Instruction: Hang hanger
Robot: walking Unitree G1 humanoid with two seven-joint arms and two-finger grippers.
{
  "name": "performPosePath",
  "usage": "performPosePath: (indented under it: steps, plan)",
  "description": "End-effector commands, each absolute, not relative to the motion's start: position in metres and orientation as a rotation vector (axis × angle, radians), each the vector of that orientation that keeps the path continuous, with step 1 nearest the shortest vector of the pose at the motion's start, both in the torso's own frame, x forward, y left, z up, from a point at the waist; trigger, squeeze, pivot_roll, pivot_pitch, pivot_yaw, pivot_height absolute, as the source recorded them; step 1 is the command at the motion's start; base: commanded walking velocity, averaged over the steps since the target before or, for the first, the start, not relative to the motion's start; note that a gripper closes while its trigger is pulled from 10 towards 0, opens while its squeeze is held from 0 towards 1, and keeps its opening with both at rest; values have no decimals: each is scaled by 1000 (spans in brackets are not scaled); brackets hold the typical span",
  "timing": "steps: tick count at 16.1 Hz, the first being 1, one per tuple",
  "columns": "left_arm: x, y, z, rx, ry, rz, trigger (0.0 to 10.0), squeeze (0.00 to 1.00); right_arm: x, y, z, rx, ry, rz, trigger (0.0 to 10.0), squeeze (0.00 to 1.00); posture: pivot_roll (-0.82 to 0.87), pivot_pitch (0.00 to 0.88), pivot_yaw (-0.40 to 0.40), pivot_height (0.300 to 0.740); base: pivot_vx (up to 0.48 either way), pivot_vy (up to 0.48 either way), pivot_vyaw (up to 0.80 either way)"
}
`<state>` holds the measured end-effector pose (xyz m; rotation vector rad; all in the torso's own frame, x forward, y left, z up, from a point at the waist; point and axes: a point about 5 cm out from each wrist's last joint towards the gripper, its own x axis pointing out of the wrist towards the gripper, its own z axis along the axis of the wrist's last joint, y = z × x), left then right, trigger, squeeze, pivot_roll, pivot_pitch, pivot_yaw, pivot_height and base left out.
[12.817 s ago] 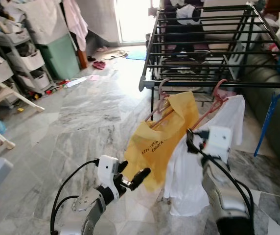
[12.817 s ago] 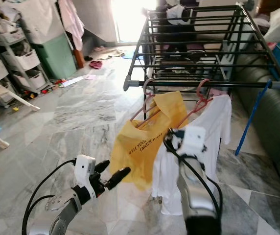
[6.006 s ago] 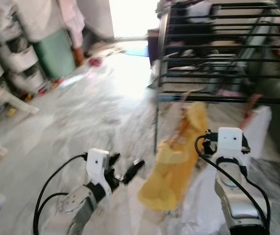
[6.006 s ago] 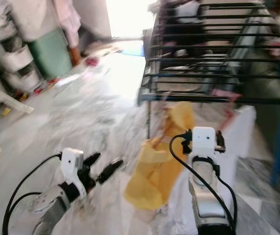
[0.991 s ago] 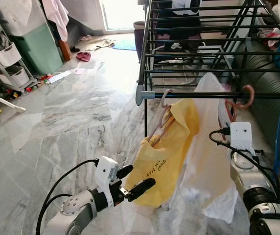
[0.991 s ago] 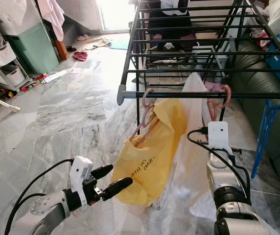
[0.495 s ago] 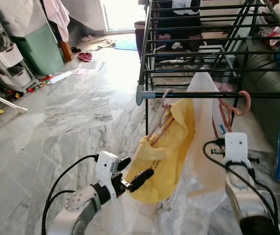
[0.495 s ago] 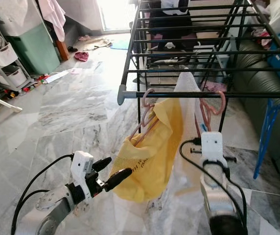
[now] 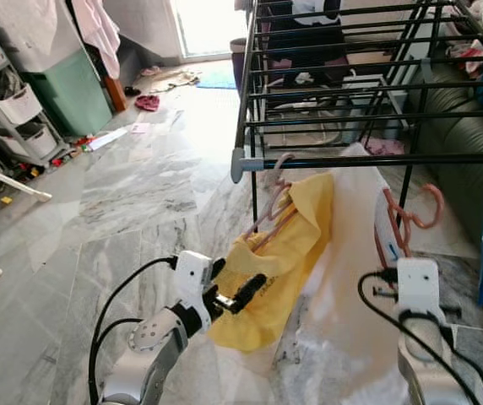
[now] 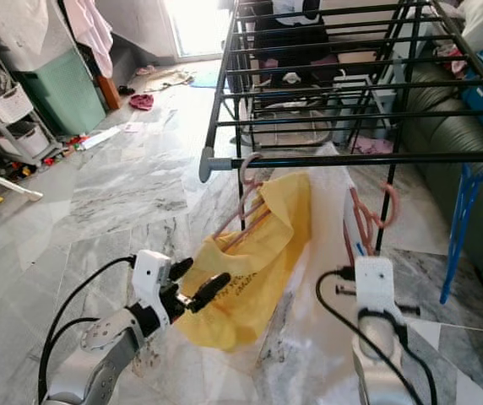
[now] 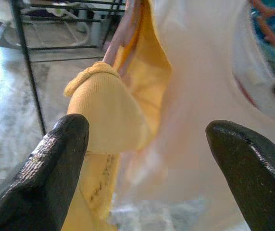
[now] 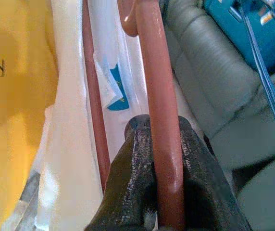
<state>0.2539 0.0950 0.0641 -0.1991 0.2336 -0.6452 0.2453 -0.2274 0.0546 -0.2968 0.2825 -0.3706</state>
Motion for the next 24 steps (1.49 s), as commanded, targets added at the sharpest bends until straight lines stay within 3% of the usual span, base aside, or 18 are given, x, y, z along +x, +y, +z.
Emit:
performPosePath:
  steps: [1, 5, 9, 13, 16, 18, 24]
  plan:
    - [258, 106, 65, -156, 218, -604, 10000, 0, 243, -221, 60, -281, 262, -390, 10000, 0, -196, 24, 126, 740, 0, 0, 0]
    - [270, 124, 61, -124, 217, -481, 10000, 0, 247, -214, 52, -214, 323, -440, 10000, 0, -156, 0, 116, 740, 0, 0, 0]
    - [278, 133, 65, -85, 208, -398, 10000, 0, 257, -212, 56, -228, 308, -354, 10000, 0, -137, 14, 107, 740, 0, 0, 0]
    - [267, 145, 48, -46, 246, -288, 10000, 0, 232, -206, 38, -287, 357, -190, 10000, 0, -144, 11, 121, 740, 0, 0, 0]
    - [271, 150, 53, 45, 209, -168, 10000, 0, 231, -200, 48, -299, 267, -108, 10000, 0, -138, 5, 117, 740, 0, 0, 0]
    - [271, 153, 48, 98, 244, -105, 10000, 0, 237, -192, 52, -159, 212, -113, 10000, 0, -130, 0, 112, 740, 0, 0, 0]
    - [274, 149, 50, 106, 228, -76, 10000, 0, 256, -159, 61, -96, 170, 69, 10000, 0, -85, 0, 83, 740, 0, 0, 0]
